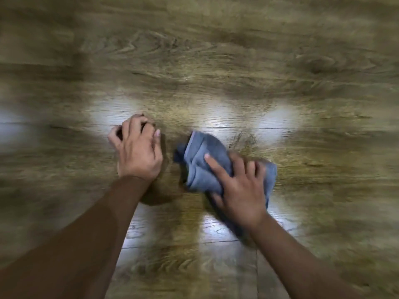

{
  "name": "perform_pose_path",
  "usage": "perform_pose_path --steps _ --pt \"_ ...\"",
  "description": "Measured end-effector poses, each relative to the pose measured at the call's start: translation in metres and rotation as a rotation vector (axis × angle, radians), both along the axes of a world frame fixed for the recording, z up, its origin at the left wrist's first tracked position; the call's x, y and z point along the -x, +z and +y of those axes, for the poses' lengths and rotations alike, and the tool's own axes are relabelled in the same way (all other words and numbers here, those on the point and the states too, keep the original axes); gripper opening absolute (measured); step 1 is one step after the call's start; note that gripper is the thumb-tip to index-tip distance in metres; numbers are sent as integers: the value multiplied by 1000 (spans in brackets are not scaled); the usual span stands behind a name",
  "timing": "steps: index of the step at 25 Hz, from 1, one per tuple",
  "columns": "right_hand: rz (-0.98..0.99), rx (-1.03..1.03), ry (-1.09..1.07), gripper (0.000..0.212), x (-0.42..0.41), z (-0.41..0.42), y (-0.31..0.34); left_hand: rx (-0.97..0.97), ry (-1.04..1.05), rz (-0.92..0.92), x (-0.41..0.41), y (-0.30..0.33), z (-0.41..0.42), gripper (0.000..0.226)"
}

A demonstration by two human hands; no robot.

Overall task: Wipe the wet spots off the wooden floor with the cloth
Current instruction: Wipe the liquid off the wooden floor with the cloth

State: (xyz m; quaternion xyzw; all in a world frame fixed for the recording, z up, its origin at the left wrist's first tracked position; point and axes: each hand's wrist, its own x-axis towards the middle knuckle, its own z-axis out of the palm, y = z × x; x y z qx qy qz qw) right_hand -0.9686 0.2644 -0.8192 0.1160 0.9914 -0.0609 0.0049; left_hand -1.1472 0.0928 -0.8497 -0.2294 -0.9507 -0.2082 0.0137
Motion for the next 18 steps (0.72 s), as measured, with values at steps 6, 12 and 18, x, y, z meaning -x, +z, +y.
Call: perform_pose_path --steps 6,12,18 --pt "1 -120 -370 71 146 118 -8 20 -11 -5 -1 5 3 44" --pt "43 -102 -395 72 116 81 -6 136 -29 -16 1 1 5 62" --pt "-57 -10 -59 85 -42 -57 -1 158 -20 17 2 -2 5 63"
